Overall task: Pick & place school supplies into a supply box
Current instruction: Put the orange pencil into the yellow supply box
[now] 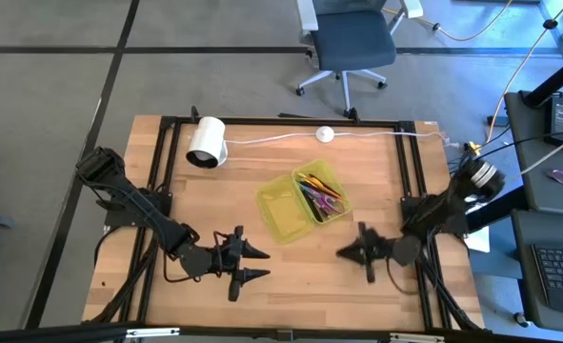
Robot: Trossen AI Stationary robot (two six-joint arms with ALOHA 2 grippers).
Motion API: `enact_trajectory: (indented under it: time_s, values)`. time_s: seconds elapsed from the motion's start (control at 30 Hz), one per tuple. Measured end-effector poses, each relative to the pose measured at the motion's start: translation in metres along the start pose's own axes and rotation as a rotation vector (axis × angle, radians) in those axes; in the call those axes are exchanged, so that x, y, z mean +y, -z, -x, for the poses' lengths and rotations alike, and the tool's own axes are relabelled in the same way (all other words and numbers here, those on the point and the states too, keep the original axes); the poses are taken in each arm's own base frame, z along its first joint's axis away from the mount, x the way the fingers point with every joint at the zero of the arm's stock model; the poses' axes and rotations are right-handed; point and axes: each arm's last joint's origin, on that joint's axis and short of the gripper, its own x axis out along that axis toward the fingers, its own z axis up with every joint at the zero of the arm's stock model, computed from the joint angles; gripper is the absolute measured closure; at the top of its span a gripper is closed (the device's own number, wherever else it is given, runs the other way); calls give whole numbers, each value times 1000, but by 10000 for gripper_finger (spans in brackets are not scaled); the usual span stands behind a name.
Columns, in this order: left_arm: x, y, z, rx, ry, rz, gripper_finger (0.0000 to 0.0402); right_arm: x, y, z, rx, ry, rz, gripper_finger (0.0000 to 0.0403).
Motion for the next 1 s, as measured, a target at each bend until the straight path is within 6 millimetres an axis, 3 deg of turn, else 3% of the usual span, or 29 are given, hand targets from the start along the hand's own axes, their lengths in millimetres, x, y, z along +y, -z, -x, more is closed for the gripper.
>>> enact_trajectory:
  time_s: [0.17,0.27,0.6,1.0]
  values:
    - [0,0,0,-4,-8,10,216,-12,-38,4,-222,164,-26,375]
    - [0,0,0,-5,-8,21,215,-22,-54,2,-267,274,-2,375]
    - [0,0,0,-5,-8,70,215,-73,-66,-13,13,570,-10,373]
    - [2,-1,0,-23,-40,62,216,-107,-81,-18,107,608,-46,371]
